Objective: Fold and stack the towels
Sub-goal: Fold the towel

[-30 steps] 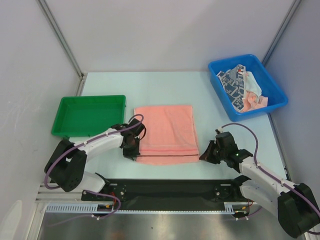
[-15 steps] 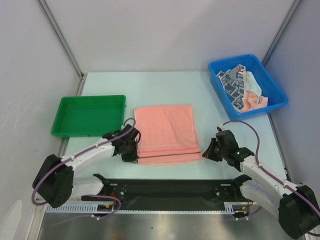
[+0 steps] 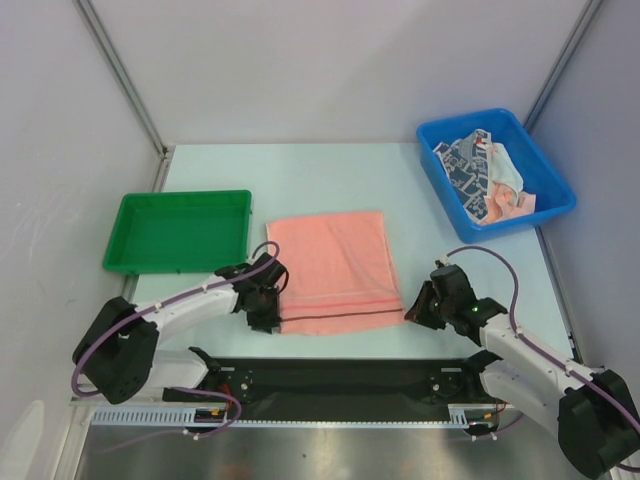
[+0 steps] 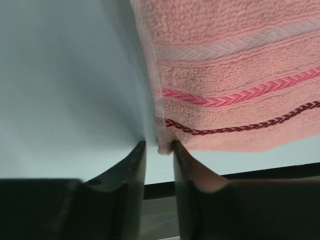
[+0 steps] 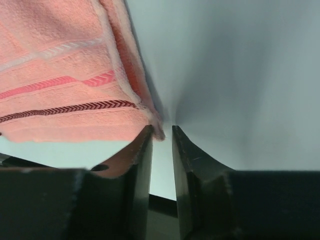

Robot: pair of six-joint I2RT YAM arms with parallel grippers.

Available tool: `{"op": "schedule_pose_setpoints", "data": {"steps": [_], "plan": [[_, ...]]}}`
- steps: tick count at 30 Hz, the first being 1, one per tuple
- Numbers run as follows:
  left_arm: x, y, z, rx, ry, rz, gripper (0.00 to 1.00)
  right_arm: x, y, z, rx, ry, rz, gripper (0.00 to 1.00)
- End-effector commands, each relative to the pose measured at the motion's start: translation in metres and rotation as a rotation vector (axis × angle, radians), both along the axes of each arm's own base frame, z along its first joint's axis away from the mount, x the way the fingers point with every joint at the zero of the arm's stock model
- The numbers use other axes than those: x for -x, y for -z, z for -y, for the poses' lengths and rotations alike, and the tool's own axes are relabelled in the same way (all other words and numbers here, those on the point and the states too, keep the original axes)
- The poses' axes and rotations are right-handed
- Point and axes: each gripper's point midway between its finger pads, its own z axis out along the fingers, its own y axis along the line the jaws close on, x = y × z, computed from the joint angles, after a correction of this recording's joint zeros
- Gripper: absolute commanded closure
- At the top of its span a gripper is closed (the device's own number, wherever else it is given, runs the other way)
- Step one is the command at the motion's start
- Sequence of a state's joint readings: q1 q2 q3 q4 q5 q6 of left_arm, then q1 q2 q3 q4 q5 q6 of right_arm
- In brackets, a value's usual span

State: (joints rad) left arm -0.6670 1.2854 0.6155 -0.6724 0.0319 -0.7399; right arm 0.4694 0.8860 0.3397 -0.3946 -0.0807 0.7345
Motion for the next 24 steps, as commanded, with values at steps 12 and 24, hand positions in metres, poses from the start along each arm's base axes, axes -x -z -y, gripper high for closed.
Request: {"op": "schedule_pose_setpoints", "data": {"steps": [12,24], "plan": [[-0.151,-0.149,0.006,-0.004,0.139,0.378,0.36,-0.123,-0.124,-0.044,-0.011,-0.284,0.370,0.42],[-0.293,-0.111,-0.024,-0.059,0.237,0.371,0.33,-0.277,-0.120,-0.054,0.049,-0.632,0.323,0.34]]}}
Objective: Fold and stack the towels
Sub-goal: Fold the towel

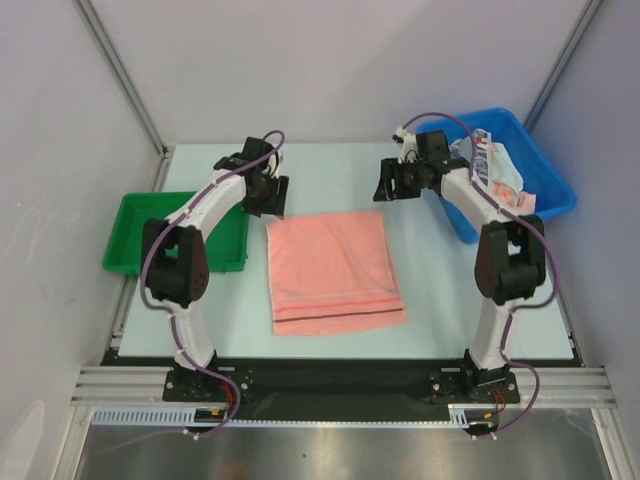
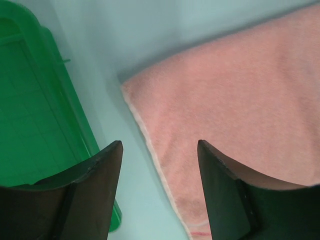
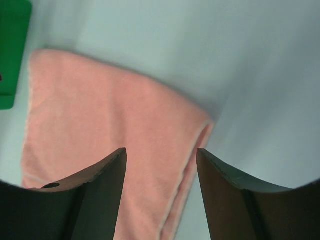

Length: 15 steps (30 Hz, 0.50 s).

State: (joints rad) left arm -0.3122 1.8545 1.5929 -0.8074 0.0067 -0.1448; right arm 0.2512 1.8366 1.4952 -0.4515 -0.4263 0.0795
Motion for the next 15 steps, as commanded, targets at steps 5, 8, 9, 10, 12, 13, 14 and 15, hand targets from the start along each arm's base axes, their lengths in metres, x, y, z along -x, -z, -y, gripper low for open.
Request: {"op": "schedule_pose_setpoints", "data": {"steps": [5,8,9,10,12,13,14,15], "plan": [[-0.056,0.027,-0.027,-0.055,0.045,0.006,0.34,-0.046,0.046,0.015,0.027,-0.156,-0.152,0.50],[-0.064,0.043,-0.030,-0.063,0.039,-0.028,0.34,-0.053,0.053,0.013,-0.013,-0.150,-0.202,0.51],[-0.066,0.045,-0.031,-0.065,0.037,-0.033,0.34,-0.054,0.063,0.013,-0.019,-0.140,-0.227,0.49],[-0.067,0.049,-0.031,-0.076,0.059,-0.036,0.34,-0.055,0.065,0.012,-0.026,-0.136,-0.238,0.47],[-0.071,0.058,-0.032,-0.084,0.068,-0.051,0.34,-0.056,0.072,0.009,-0.059,-0.125,-0.269,0.46],[-0.071,0.062,-0.033,-0.089,0.067,-0.059,0.35,-0.056,0.075,0.007,-0.069,-0.123,-0.282,0.46],[-0.074,0.063,-0.034,-0.096,0.063,-0.057,0.35,-0.055,0.075,0.005,-0.084,-0.126,-0.288,0.46],[-0.073,0.071,-0.035,-0.103,0.064,-0.074,0.35,-0.055,0.076,0.004,-0.090,-0.124,-0.296,0.46]]}}
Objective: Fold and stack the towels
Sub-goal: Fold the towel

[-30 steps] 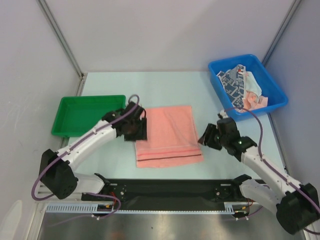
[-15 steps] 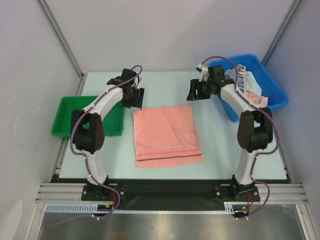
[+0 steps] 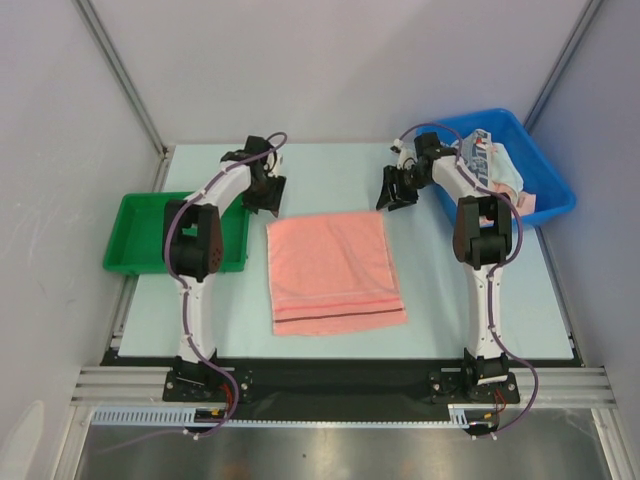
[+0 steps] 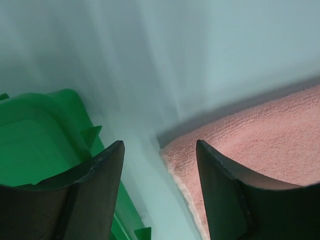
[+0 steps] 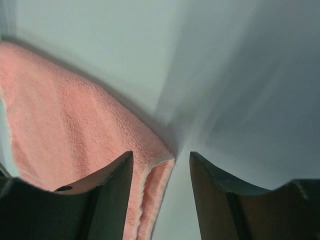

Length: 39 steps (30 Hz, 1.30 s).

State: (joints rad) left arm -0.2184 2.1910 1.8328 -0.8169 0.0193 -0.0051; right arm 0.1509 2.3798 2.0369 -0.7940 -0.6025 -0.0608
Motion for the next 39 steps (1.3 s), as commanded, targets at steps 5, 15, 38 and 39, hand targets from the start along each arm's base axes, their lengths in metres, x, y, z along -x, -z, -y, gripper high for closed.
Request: {"op": "schedule_pose_setpoints", "data": {"steps": [5,15,38,39], "plan": [[-0.012,0.006,-0.005,-0.033,0.030,0.000,0.37,0.009,-0.009,-0.019,-0.113,0.023,-0.071,0.43],[-0.015,0.005,-0.010,-0.064,0.016,0.001,0.39,0.008,0.020,-0.016,-0.072,0.093,-0.103,0.47],[0.009,0.022,-0.001,0.035,0.161,-0.109,0.39,-0.006,0.031,-0.002,-0.017,0.029,0.026,1.00],[0.010,0.022,-0.002,0.030,0.156,-0.111,0.40,-0.006,0.032,0.000,-0.009,0.033,0.023,1.00]]}}
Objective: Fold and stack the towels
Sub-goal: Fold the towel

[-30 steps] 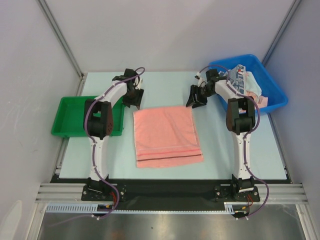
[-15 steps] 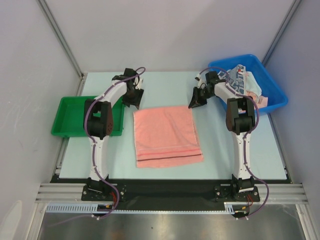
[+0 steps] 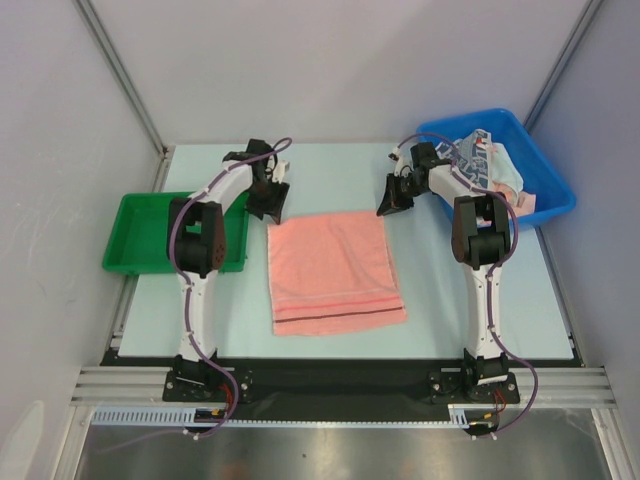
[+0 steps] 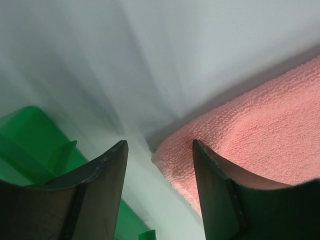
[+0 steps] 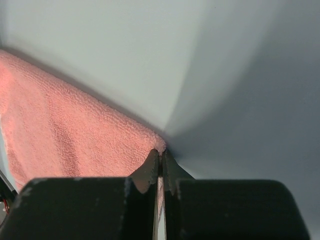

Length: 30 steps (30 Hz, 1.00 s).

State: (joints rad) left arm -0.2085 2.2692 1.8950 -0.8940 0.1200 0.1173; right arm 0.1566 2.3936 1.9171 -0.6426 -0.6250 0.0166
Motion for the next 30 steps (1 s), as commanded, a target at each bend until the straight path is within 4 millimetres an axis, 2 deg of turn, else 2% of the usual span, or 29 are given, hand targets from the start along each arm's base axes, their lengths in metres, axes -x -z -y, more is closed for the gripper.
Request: {"op": "schedule_pose_setpoints", "data": {"steps": [1,5,8,12,17,19,25,28,30], "plan": [[0.000,0.000,-0.007,-0.001,0.013,-0.014,0.40,-0.008,0.003,0.010,0.043,-0.007,0.056,1.00],[-0.005,-0.012,0.008,0.083,0.013,0.015,0.40,-0.004,0.004,0.021,0.093,0.011,0.048,1.00],[-0.005,-0.018,0.019,0.143,0.019,0.010,0.42,-0.004,-0.002,0.026,0.111,0.029,0.063,1.00],[-0.013,-0.027,0.018,0.134,-0.004,0.043,0.42,-0.002,-0.006,0.040,0.169,0.062,0.054,1.00],[-0.028,-0.055,0.030,0.211,-0.012,0.122,0.42,-0.002,-0.007,0.047,0.188,0.076,0.055,1.00],[-0.028,-0.060,0.037,0.244,0.005,0.121,0.46,-0.004,-0.008,0.047,0.185,0.079,0.058,1.00],[-0.012,-0.053,0.044,0.275,0.014,0.077,0.64,-0.005,-0.008,0.050,0.187,0.086,0.060,1.00],[-0.007,-0.039,0.046,0.283,-0.007,0.057,0.72,-0.006,-0.010,0.049,0.180,0.088,0.062,1.00],[-0.005,-0.021,0.046,0.279,-0.020,0.029,0.74,-0.006,-0.011,0.049,0.176,0.088,0.063,1.00]]}}
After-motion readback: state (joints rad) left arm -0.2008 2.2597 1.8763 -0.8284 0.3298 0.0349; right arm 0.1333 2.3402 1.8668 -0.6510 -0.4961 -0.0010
